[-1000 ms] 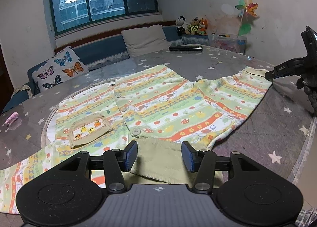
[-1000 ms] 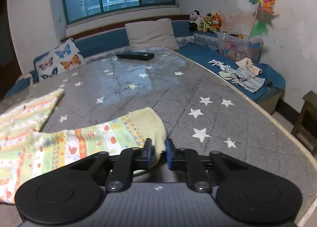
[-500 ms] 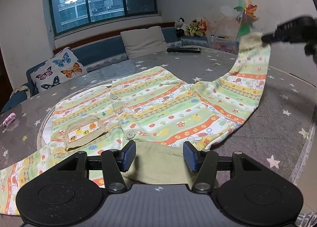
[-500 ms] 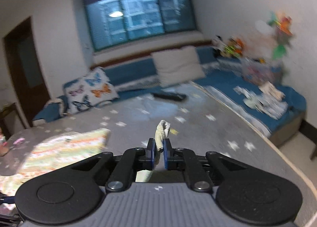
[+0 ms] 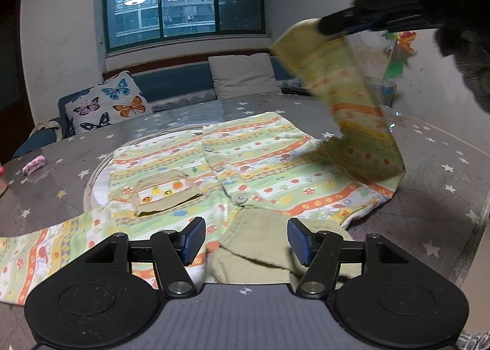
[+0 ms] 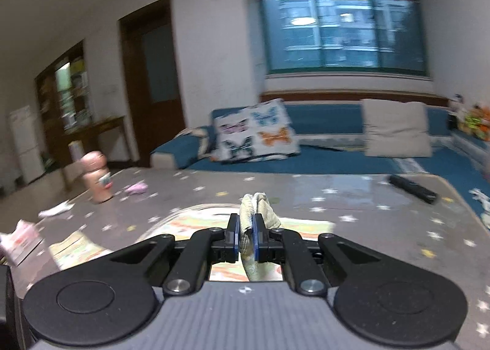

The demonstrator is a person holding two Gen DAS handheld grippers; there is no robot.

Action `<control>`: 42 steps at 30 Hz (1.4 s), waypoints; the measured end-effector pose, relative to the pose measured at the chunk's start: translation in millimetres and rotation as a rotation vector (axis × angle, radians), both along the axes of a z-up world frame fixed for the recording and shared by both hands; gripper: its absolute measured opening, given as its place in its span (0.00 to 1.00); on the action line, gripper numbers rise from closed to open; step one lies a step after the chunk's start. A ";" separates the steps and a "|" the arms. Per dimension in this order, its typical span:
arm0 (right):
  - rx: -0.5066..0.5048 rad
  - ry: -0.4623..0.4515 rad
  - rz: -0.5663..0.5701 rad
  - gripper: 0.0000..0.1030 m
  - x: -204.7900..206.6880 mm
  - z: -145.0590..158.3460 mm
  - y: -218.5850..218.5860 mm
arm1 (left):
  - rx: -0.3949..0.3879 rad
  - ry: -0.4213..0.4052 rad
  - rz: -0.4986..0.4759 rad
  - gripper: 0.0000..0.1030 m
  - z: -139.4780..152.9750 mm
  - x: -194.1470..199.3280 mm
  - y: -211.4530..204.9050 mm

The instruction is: Fold clothes

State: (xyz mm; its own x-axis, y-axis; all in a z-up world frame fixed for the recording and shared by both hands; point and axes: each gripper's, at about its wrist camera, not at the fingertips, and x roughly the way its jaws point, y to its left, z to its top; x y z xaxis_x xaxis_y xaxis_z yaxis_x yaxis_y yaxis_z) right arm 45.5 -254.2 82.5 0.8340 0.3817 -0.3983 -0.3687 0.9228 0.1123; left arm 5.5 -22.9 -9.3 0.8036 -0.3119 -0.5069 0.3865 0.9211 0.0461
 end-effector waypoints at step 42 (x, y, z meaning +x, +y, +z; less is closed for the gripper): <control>-0.116 0.296 0.077 0.43 -8.0 -108.9 -17.2 | 0.007 0.050 0.059 0.37 1.7 37.0 5.8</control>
